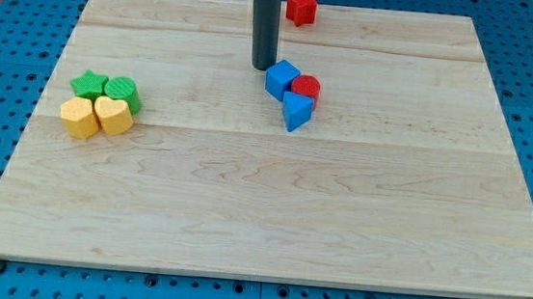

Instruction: Slide your arm to the top right

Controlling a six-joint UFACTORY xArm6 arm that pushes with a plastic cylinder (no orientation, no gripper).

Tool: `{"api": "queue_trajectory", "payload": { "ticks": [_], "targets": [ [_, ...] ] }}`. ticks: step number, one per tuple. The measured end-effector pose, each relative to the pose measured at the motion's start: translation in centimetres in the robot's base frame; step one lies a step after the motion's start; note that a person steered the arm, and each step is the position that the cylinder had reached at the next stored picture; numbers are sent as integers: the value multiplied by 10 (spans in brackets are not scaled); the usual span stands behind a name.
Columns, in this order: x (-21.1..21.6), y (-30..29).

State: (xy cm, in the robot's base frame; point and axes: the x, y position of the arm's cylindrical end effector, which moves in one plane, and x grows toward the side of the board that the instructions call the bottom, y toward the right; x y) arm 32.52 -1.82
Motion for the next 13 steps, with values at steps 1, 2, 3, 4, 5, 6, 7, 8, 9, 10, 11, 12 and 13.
{"api": "queue_trajectory", "payload": {
  "ticks": [1,2,3,4,5,6,7,8,9,10,11,12,13],
  "targets": [
    [-15,3],
    [-22,30],
    [-20,38],
    [-15,32],
    [-10,21],
    [2,9],
    [20,3],
    [13,3],
    [2,16],
    [3,24],
    [7,21],
    [14,18],
    [10,-11]
  ]
}}
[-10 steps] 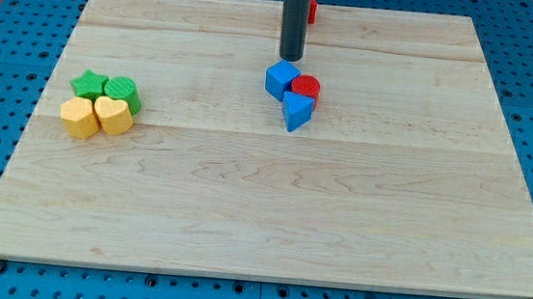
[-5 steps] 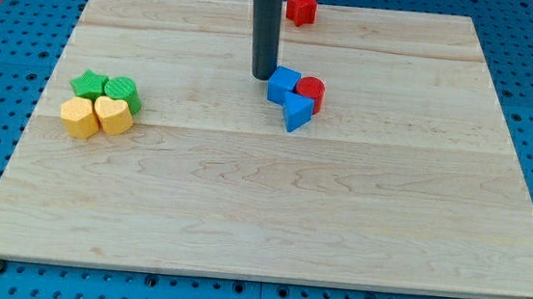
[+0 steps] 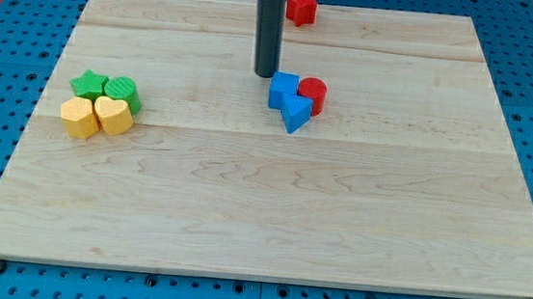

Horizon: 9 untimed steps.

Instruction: Slide your arm to the top right

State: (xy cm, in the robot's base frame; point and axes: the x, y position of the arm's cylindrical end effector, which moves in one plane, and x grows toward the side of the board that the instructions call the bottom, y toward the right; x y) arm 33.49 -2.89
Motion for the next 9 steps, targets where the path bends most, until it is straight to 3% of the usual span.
{"api": "queue_trajectory", "payload": {
  "ticks": [1,3,4,6,8,9],
  "targets": [
    [-30,-66],
    [-137,-83],
    [-143,-74],
    [-141,30],
    [-79,111],
    [-70,136]
  ]
}}
